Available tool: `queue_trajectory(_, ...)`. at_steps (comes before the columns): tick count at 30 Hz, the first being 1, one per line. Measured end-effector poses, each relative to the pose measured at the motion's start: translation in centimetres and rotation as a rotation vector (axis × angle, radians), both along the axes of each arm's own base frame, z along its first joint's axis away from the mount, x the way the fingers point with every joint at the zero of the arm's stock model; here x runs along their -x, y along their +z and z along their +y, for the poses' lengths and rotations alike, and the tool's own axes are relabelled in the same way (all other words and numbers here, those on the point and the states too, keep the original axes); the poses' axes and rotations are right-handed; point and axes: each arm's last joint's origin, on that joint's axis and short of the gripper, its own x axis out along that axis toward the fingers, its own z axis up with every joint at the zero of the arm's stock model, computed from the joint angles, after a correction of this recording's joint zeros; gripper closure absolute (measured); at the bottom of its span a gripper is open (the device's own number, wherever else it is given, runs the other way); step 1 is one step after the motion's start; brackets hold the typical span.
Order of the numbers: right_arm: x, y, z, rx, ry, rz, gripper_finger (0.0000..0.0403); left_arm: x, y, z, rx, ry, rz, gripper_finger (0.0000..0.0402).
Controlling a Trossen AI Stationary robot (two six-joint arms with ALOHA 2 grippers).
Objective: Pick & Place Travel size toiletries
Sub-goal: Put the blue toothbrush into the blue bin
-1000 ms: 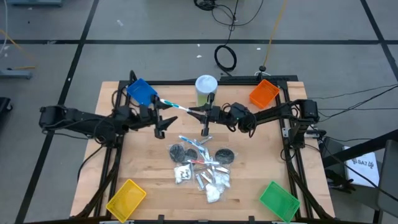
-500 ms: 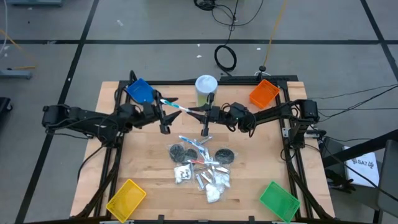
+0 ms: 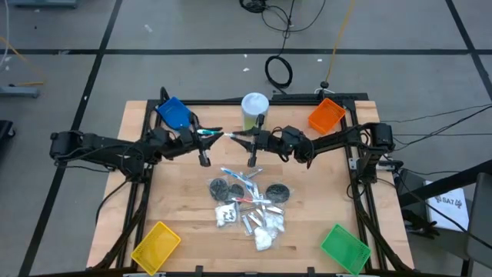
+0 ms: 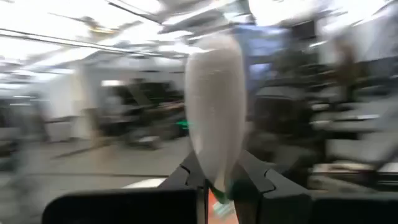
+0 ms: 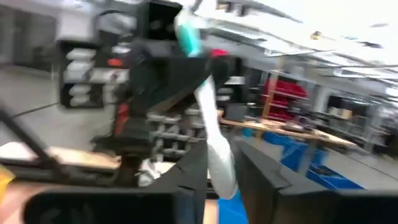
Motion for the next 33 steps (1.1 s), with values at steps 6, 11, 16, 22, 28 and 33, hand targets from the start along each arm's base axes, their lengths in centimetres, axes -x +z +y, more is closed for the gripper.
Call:
queue_trajectory(6,0.0,-0.8,-0.4,-0.051,-0.168,0.089,0.0223,3.2,1.3,0.7,0.015,0.373,0.079,0.0393)
queue_trajectory(11,0.7,0.0,-0.6,-0.073,-0.173,0.178,0.0178,6.4,1.2,1.7,0.148,0.710,0.138,0.0390)
queue_trajectory(16,2.1,1.8,-1.0,-0.160,-0.186,0.212,0.0170,8.4,-0.5,3.5,0.361,0.870,0.141,0.0391)
queue_trajectory(22,3.2,2.3,-0.8,-0.182,-0.182,0.242,0.0179,9.5,-3.1,6.6,0.601,0.920,0.196,0.0394)
queue_trajectory(28,3.4,2.4,-0.8,-0.181,-0.186,0.240,0.0181,10.2,-5.8,9.5,0.749,0.990,0.258,0.0377)
queue_trajectory(33,3.4,2.2,-0.8,-0.181,-0.184,0.259,0.0183,10.5,-7.0,11.0,0.815,1.002,0.315,0.0363)
